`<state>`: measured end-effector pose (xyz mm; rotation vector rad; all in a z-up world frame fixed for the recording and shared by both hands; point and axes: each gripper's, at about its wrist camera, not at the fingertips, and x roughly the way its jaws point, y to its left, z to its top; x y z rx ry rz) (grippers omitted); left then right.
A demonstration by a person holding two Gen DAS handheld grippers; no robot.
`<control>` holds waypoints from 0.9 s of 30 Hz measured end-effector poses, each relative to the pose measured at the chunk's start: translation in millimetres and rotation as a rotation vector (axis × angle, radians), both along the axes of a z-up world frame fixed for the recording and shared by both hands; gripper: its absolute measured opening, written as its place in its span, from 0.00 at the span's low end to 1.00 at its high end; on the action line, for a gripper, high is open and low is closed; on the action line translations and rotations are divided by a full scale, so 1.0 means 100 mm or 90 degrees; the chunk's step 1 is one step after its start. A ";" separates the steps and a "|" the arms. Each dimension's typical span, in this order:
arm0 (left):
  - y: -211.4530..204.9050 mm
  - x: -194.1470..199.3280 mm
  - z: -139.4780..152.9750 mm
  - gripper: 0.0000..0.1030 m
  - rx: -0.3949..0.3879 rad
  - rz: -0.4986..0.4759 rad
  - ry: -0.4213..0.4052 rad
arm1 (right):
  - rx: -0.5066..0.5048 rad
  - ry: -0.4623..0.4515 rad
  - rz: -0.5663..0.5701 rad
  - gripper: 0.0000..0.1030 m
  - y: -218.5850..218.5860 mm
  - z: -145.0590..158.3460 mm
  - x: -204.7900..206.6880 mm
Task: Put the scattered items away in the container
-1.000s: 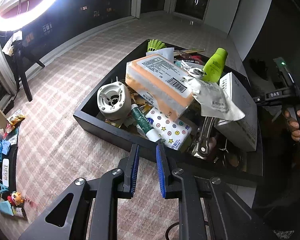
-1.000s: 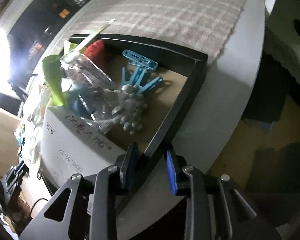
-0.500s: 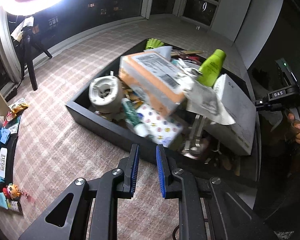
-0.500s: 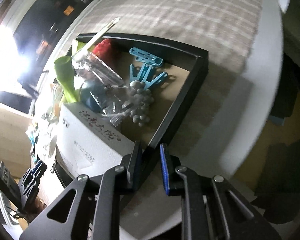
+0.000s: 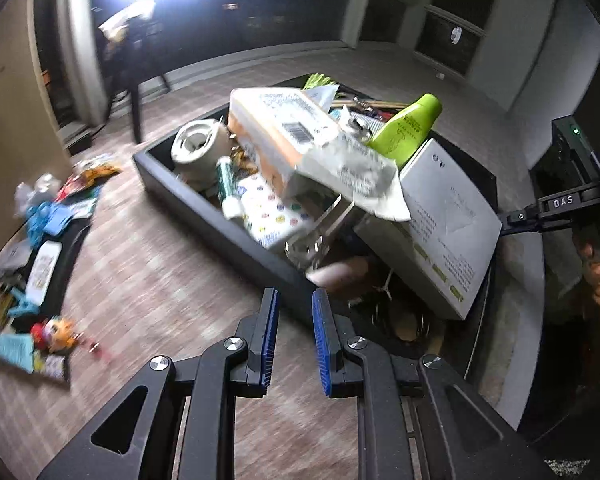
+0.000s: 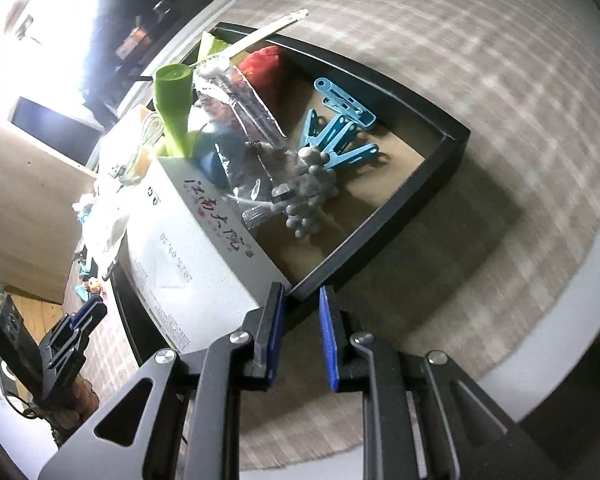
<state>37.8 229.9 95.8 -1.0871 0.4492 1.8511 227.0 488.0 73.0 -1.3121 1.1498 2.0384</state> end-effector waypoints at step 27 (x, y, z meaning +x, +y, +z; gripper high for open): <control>-2.15 -0.34 0.46 0.41 -0.002 0.445 0.035 | 0.213 0.222 0.449 0.34 -1.49 1.07 -1.43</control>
